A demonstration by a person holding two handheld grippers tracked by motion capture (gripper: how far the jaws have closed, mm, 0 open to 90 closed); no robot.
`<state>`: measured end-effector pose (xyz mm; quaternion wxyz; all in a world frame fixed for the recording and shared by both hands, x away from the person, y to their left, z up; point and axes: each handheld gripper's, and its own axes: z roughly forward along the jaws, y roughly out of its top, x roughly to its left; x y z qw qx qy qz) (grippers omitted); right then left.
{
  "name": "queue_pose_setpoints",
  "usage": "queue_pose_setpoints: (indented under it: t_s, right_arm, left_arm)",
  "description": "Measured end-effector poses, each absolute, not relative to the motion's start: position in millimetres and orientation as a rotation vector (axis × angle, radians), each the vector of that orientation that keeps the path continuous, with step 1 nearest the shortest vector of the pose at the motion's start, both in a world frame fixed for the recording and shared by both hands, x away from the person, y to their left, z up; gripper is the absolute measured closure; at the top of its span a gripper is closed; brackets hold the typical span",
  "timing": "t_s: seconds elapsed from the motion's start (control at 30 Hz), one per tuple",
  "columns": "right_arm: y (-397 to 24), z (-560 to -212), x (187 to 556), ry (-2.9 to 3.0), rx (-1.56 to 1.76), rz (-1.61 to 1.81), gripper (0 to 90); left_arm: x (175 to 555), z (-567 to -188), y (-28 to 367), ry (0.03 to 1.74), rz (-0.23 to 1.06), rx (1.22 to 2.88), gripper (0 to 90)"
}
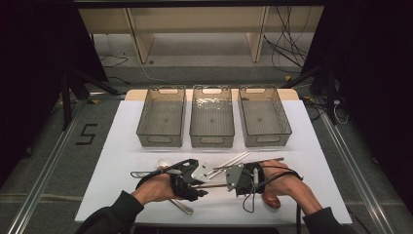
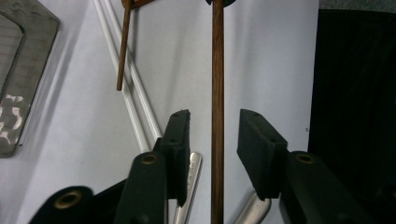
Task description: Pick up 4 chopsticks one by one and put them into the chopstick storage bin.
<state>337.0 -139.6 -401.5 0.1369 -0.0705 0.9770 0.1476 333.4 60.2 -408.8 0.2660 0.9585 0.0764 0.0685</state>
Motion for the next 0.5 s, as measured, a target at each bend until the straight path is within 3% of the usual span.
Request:
queue_pose_setpoints:
  t_s: [0.33,0.5]
  right_arm:
    - [-138.5,-402.2,335.5,2.829,-0.231,0.428,84.6]
    - [-139.0,-402.5,335.2,2.830,-0.228,0.446,84.2]
  left_arm:
    - [333.8,-410.0,58.0,0.195,0.138,2.596,82.8]
    - [335.4,-410.0,59.5,0.210,0.115,2.590,83.8]
